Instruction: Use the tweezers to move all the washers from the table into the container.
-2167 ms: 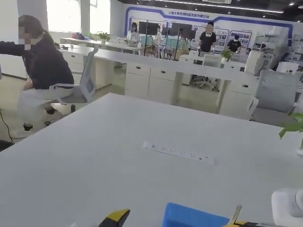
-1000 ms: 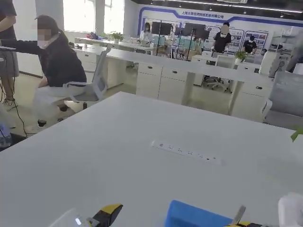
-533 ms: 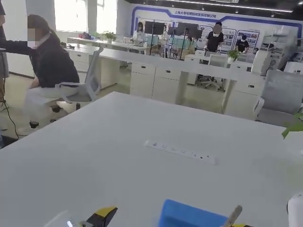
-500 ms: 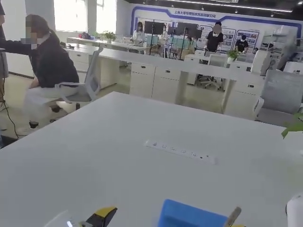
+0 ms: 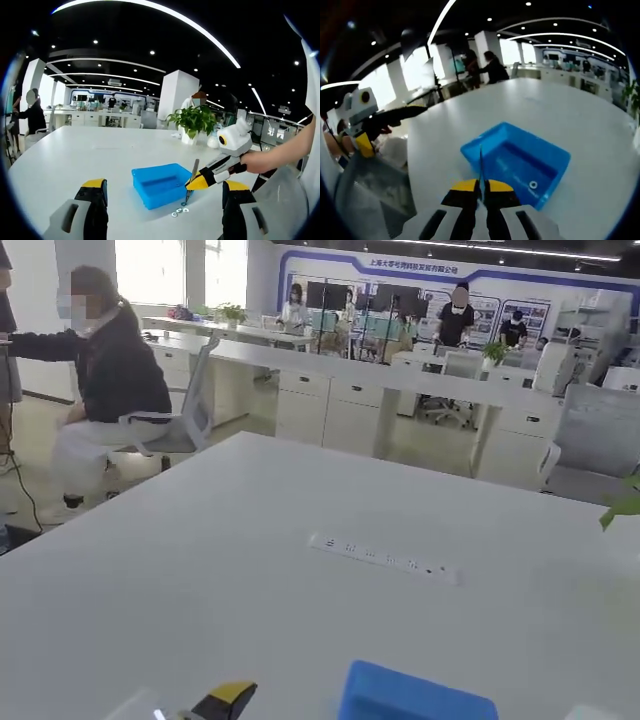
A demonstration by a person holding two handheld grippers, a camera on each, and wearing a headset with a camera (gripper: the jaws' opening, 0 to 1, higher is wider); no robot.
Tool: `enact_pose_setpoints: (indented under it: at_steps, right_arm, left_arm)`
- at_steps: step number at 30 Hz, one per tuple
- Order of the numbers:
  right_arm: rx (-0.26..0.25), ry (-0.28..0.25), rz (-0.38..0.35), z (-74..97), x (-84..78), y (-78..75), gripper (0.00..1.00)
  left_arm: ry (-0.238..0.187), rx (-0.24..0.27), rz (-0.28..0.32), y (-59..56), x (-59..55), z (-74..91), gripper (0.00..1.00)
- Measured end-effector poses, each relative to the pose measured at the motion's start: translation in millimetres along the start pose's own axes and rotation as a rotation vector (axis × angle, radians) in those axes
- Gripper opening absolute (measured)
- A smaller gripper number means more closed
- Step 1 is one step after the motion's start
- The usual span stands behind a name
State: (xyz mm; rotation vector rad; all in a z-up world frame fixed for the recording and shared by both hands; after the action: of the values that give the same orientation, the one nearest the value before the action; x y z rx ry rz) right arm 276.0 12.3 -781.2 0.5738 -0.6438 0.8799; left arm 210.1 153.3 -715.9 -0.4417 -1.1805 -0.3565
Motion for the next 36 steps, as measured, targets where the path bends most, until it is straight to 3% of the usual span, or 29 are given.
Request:
enact_pose_setpoints:
  at_steps: [9, 24, 27, 36]
  right_arm:
    - [-0.001, 0.029, 0.026, -7.7, -5.2, 0.7, 0.03]
    - [-0.032, 0.036, 0.074, -5.0, -4.7, 0.5, 0.04]
    - [-0.041, 0.048, 0.113, -6.6, -6.6, 1.3, 0.04]
    - [-0.031, 0.058, 0.105, -5.3, -7.6, 2.1, 0.03]
  left_arm:
    - [-0.003, -0.001, 0.007, 0.6, 0.1, 0.7, 0.97]
    - [0.014, -0.012, -0.004, -1.2, -2.0, -0.4, 0.97]
    - [0.017, -0.015, -0.005, -1.5, -2.4, -0.7, 0.97]
    - [0.025, -0.014, -0.010, -1.3, -3.4, -0.6, 0.97]
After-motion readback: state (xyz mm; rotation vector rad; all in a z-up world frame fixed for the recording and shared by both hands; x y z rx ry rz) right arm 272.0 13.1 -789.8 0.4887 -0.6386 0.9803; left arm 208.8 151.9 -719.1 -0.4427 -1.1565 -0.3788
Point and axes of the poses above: the centre of the closed fingertips' face, and the gripper's own axes: z roughly backward along the fingers, y roughly to its left, x roughly out of its top, the point moved 4 cm from there along z, roughly backward along the fingers, and after that the axes turned 8 degrees about y, right-handed, at the moved point
